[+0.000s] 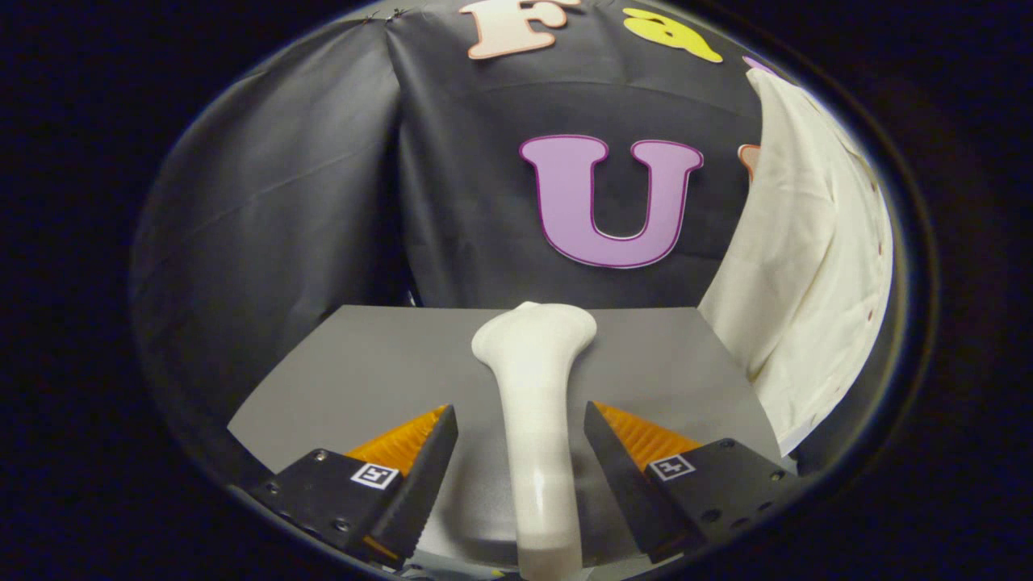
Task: Iron the clothes twice with a garment steamer, once on the left side and once on the right side.
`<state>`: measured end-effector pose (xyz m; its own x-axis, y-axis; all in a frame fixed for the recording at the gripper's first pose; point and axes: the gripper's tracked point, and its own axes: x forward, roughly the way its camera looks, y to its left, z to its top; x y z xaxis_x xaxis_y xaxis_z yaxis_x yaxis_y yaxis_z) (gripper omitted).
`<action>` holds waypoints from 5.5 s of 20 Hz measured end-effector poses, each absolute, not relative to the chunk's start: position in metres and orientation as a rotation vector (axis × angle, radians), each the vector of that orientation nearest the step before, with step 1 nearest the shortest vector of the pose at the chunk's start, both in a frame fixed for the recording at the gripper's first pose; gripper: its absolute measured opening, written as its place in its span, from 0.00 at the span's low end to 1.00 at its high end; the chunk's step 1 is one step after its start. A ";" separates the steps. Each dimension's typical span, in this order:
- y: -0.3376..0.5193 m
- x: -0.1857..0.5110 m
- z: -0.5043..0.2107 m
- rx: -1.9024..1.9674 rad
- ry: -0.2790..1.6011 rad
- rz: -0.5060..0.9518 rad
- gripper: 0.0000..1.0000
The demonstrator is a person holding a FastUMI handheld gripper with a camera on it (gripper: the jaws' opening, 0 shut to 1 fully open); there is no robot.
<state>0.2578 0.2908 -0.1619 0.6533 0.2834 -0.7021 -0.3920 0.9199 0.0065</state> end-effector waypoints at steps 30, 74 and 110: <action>0.191 0.240 0.053 0.188 0.199 0.506 0.39; 0.022 0.306 -0.163 0.110 0.506 0.308 0.39; 0.006 0.234 -0.373 0.258 0.797 0.354 0.40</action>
